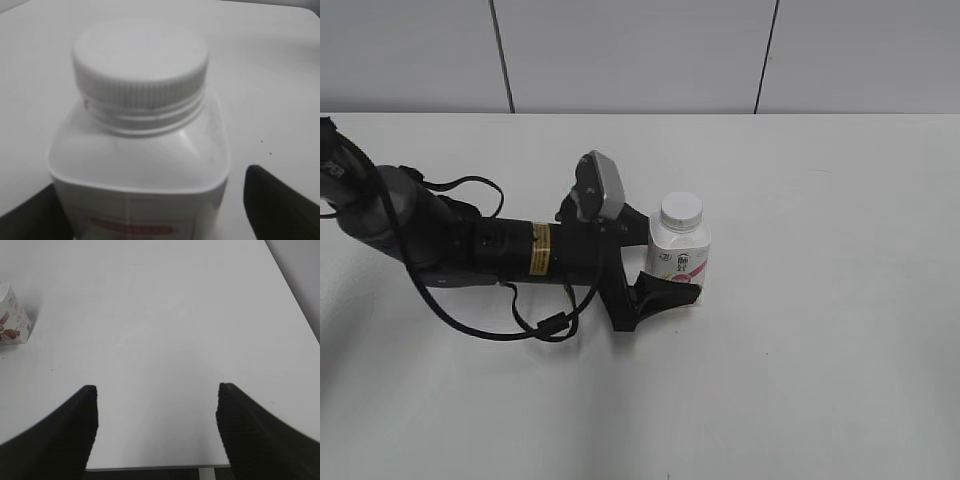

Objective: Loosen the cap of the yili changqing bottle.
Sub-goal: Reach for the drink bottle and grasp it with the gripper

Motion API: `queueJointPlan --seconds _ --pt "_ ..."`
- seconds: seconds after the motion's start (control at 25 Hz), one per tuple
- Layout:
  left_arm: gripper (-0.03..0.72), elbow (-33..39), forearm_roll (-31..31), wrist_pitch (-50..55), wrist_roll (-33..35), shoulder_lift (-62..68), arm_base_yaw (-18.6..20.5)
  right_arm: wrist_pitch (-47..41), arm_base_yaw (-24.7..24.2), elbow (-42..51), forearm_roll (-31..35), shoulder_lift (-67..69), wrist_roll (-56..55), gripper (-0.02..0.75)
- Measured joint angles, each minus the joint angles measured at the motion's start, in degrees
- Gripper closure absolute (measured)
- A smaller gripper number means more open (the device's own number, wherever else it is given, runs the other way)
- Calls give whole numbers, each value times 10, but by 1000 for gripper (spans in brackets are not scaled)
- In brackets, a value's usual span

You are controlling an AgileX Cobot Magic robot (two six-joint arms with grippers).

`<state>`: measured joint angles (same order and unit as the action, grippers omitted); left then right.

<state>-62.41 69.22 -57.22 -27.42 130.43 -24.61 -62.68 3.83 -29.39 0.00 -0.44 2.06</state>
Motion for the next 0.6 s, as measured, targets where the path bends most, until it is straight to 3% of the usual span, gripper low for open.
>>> queueJointPlan --seconds 0.2,0.4,0.6 --pt "131 -5 -10 1 0 13 -3 0 0 0 0 0 0 156" --pt "273 -5 -12 2 0 13 -3 0 0 0 0 0 0 156" --pt "283 -5 -12 -2 0 13 -3 0 0 0 0 0 0 156"
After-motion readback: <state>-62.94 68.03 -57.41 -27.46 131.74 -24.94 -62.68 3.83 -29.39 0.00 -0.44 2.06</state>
